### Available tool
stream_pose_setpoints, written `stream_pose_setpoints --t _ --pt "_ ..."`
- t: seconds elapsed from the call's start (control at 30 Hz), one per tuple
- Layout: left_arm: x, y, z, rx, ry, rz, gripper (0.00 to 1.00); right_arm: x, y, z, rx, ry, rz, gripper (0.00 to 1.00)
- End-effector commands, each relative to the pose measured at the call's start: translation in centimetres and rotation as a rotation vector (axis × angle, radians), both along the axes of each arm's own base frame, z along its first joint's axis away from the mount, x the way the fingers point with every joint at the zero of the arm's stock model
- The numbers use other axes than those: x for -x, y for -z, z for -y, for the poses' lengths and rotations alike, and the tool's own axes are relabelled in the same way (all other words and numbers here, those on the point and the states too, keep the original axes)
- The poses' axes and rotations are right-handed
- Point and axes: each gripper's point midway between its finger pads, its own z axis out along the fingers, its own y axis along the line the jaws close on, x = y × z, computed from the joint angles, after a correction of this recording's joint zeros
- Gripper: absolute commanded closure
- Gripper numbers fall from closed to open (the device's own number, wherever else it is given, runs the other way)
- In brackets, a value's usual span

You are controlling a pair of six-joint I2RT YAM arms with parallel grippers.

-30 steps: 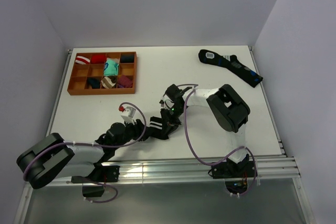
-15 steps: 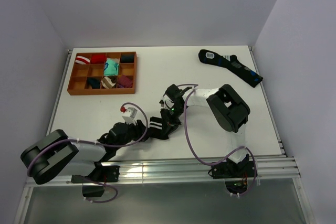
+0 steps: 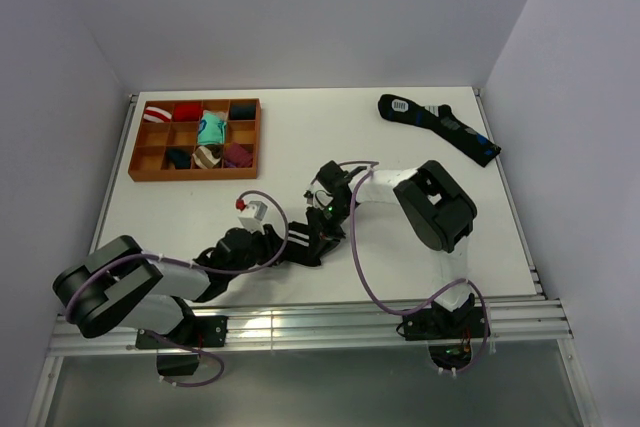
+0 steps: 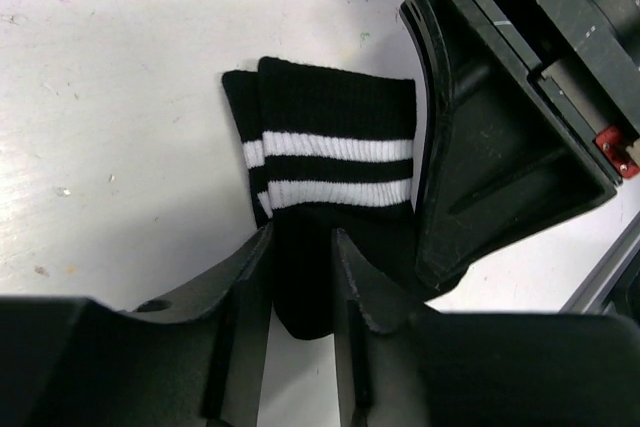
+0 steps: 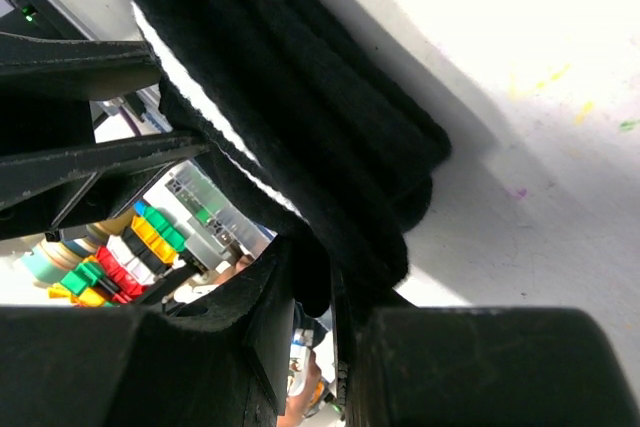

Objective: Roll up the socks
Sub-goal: Roll the sock at the center of the board.

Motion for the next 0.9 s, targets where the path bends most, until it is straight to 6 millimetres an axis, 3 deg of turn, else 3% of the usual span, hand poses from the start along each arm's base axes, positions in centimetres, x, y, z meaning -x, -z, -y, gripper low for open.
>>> stream_pose_setpoints --t 0.0,0.2,0.33,0.63,0.87 --pt "-0.6 1.0 -0.3 -0.048 -0.036 -0.022 0.68 0.5 3.1 2.4 0.119 -0.019 0.04 0.83" --pt "-0.6 2.3 -0.1 -0.091 -0.043 -0.09 0.82 0.6 3.1 2.4 0.099 -0.012 0.067 0.83" --pt "-0.5 2.8 -0.1 -0.131 -0.045 -0.128 0.97 0.2 3.5 2.8 0.112 -0.004 0.113 0.83" --pt "0.2 4.2 -0.5 -0.258 -0.052 -0.2 1.0 -1.5 3.8 4.6 0.18 0.057 0.303 0.72" --pt "0.6 5.3 -0.9 -0.343 -0.052 -0.261 1.0 -2.9 2.1 4.3 0.121 0.118 0.445 0.61"
